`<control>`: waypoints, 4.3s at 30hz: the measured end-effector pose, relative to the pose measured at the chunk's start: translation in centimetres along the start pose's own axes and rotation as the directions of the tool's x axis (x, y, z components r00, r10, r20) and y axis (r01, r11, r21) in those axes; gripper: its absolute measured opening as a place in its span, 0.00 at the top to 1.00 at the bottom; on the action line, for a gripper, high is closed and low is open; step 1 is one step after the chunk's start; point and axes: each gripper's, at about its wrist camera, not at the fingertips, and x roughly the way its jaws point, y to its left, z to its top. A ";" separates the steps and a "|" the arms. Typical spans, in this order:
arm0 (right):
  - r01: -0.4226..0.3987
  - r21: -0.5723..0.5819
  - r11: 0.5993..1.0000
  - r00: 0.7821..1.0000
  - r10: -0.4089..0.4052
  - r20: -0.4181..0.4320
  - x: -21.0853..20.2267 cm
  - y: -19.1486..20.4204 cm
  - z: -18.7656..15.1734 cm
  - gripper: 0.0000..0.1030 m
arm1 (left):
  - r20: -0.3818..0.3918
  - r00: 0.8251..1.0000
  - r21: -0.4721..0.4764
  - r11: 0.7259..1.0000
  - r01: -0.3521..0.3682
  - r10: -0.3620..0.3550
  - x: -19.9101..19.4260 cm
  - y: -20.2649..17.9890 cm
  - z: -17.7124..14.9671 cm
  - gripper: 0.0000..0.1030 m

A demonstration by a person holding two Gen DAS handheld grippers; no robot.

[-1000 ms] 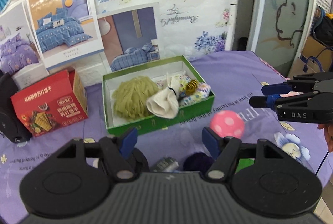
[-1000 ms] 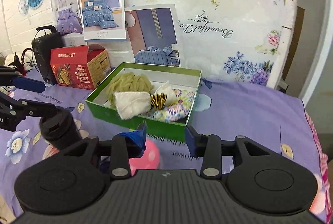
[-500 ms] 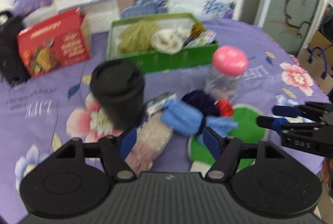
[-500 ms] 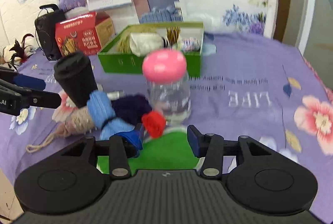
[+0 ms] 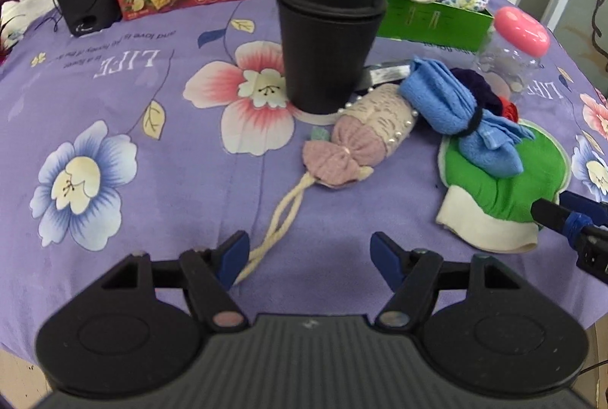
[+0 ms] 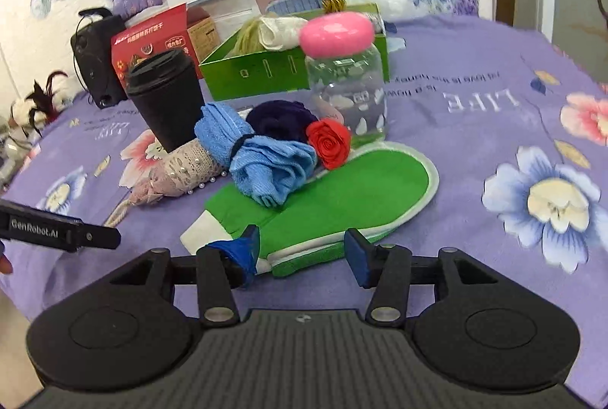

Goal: Organize soft objects
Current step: 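Lower the left gripper to the pink lace sachet while the right gripper approaches the green oven mitt, then grasp the pink lace sachet with the left gripper while the right gripper grasps the green oven mitt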

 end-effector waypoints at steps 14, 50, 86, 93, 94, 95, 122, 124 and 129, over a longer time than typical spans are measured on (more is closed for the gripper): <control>-0.197 -0.217 0.956 0.979 0.182 -0.088 3.1 8.3 2.0 0.64 | 0.011 0.998 -0.112 0.992 -0.058 0.060 -0.5 4.9 1.4 0.30; -0.172 0.070 0.983 0.965 0.182 -0.191 -5.7 -10.1 2.3 0.60 | -0.010 0.995 0.162 0.982 0.101 -0.101 1.2 -4.4 4.5 0.27; 0.001 0.031 1.000 0.965 0.007 -0.264 5.9 -11.5 7.5 0.55 | -0.085 0.985 0.256 0.952 0.166 -0.149 8.1 -3.5 6.7 0.11; 0.084 -0.211 0.974 0.959 -0.137 -0.248 6.6 -7.9 6.3 0.53 | -0.082 0.983 0.253 0.950 0.180 -0.164 8.3 -3.2 6.7 0.10; 0.092 -0.227 0.970 0.959 -0.148 -0.242 6.5 -7.9 6.3 0.53 | -0.082 0.983 0.253 0.950 0.181 -0.165 8.3 -3.2 6.7 0.10; 0.108 -0.231 0.967 0.958 -0.164 -0.237 6.3 -8.0 6.3 0.52 | -0.082 0.983 0.252 0.951 0.182 -0.167 8.3 -3.2 6.7 0.10; 0.065 -0.087 0.994 0.941 -0.090 -0.325 7.5 -10.2 6.9 0.42 | -0.085 0.983 0.273 0.945 0.180 -0.163 8.4 -3.3 6.6 0.10; 0.081 -0.132 0.988 0.937 -0.121 -0.327 8.1 -9.5 6.6 0.39 | -0.085 0.983 0.276 0.944 0.178 -0.161 8.4 -3.3 6.6 0.10; 0.075 -0.074 0.994 0.938 -0.096 -0.333 8.8 -10.9 6.6 0.28 | -0.083 0.980 0.294 0.935 0.199 -0.182 8.5 -3.1 6.5 0.10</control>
